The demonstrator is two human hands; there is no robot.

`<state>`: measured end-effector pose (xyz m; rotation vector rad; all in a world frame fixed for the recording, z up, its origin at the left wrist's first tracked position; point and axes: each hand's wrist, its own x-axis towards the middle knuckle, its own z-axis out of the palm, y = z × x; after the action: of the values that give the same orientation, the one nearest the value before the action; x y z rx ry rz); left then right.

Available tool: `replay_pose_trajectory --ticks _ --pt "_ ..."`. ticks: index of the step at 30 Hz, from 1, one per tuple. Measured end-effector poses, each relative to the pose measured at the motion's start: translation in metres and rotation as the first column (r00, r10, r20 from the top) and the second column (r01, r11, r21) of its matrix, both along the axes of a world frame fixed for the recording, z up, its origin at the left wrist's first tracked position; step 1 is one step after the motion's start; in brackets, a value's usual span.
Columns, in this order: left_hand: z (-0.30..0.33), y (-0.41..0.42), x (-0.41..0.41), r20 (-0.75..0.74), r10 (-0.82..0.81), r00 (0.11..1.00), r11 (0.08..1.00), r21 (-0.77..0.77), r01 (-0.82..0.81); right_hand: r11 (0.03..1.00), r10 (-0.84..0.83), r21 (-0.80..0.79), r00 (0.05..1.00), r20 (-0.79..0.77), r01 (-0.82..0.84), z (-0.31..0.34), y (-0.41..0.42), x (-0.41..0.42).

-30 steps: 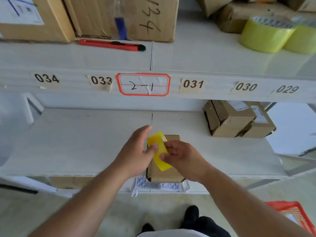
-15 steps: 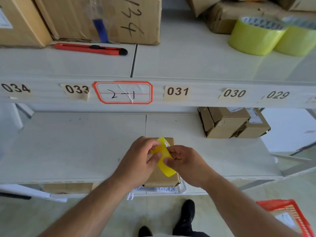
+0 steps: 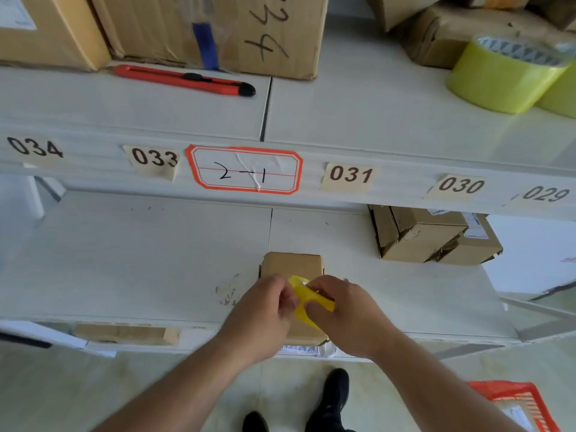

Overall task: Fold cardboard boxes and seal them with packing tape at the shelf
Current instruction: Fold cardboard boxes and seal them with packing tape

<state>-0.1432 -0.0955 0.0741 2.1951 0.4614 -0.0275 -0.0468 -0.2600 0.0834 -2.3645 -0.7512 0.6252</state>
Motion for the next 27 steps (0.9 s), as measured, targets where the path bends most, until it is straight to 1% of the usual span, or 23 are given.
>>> replay_pose_trajectory --ticks 2,4,6,9,11,13,15,18,19,22,25,27 --pt "0.002 -0.004 -0.003 0.061 0.042 0.997 0.999 -0.01 -0.042 0.999 -0.022 0.026 1.0 0.015 0.021 -0.002 -0.001 0.001" --pt "0.003 -0.005 -0.005 0.092 0.057 0.994 0.998 -0.035 -0.054 0.999 -0.032 0.021 0.999 0.026 0.031 -0.004 -0.002 0.003" --pt "-0.003 -0.005 -0.005 0.087 0.099 0.991 0.988 -0.131 -0.087 1.0 -0.023 -0.008 0.998 0.051 0.023 -0.003 -0.002 0.004" --pt "-0.015 -0.003 -0.005 0.027 0.2 0.979 0.92 -0.35 -0.178 0.994 0.052 -0.101 0.986 0.161 -0.036 0.0 0.004 0.008" --pt "-0.021 -0.004 -0.004 0.014 0.218 0.976 0.897 -0.398 -0.194 0.986 0.11 -0.148 0.971 0.211 -0.079 0.001 0.009 0.012" --pt "-0.026 -0.005 -0.003 0.027 0.235 0.972 0.901 -0.381 -0.207 0.964 0.196 -0.222 0.955 0.223 -0.146 0.003 0.013 0.017" --pt "-0.026 -0.006 -0.003 0.041 0.279 0.959 0.901 -0.356 -0.247 0.943 0.249 -0.265 0.953 0.174 -0.198 0.01 0.014 0.021" --pt "-0.021 -0.003 0.002 0.011 0.353 0.936 0.851 -0.42 -0.316 0.943 0.218 -0.264 0.976 0.02 -0.205 0.018 0.009 0.044" --pt "-0.022 0.002 0.004 0.0 0.387 0.922 0.831 -0.434 -0.349 0.93 0.221 -0.302 0.975 0.004 -0.21 0.019 0.005 0.057" --pt "-0.035 0.026 0.01 -0.048 0.511 0.858 0.752 -0.459 -0.474 0.851 0.268 -0.481 0.962 0.049 -0.212 0.011 -0.003 0.095" --pt "-0.058 0.04 0.018 -0.155 0.521 0.839 0.705 -0.475 -0.526 0.815 0.281 -0.534 0.959 0.023 -0.226 -0.007 0.0 0.12" --pt "-0.07 0.045 0.023 -0.168 0.541 0.824 0.704 -0.446 -0.553 0.791 0.283 -0.564 0.959 -0.006 -0.236 -0.02 0.002 0.13"
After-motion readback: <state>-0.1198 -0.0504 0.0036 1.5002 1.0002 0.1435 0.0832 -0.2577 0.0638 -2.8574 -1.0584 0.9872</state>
